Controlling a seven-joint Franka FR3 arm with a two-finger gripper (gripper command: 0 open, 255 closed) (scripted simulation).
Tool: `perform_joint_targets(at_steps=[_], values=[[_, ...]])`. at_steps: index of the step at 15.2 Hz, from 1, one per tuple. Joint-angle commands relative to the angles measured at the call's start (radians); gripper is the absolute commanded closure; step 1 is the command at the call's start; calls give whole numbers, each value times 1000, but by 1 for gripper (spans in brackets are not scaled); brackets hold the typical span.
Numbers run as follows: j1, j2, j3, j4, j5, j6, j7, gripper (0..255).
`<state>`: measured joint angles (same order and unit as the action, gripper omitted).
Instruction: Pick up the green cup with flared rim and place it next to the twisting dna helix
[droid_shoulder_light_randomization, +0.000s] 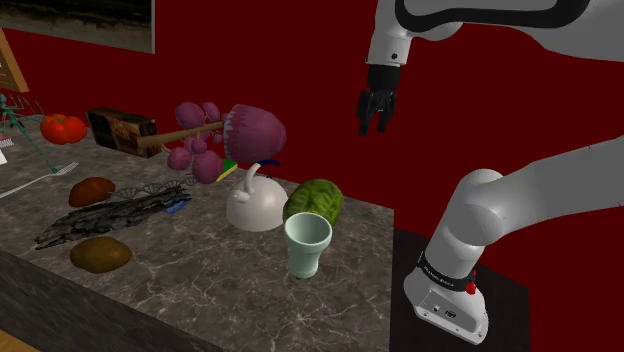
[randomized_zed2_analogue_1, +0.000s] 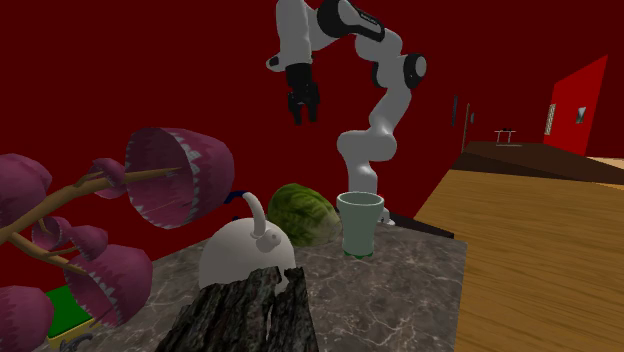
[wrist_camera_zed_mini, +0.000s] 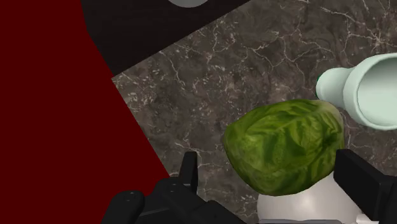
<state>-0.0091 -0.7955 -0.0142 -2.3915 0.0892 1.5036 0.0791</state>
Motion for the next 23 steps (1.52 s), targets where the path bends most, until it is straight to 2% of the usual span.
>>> perform_joint_targets(at_steps=[1, 7, 12, 20, 23], values=[[0, 0, 0, 0, 0, 0, 0, 0], [44, -68, 111, -180, 96, 168, 102, 0], [95, -76, 221, -295, 188, 326, 188, 0], [179, 36, 422, -396, 335, 623, 321, 0], [183, 65, 438, -419, 350, 676, 318, 0]])
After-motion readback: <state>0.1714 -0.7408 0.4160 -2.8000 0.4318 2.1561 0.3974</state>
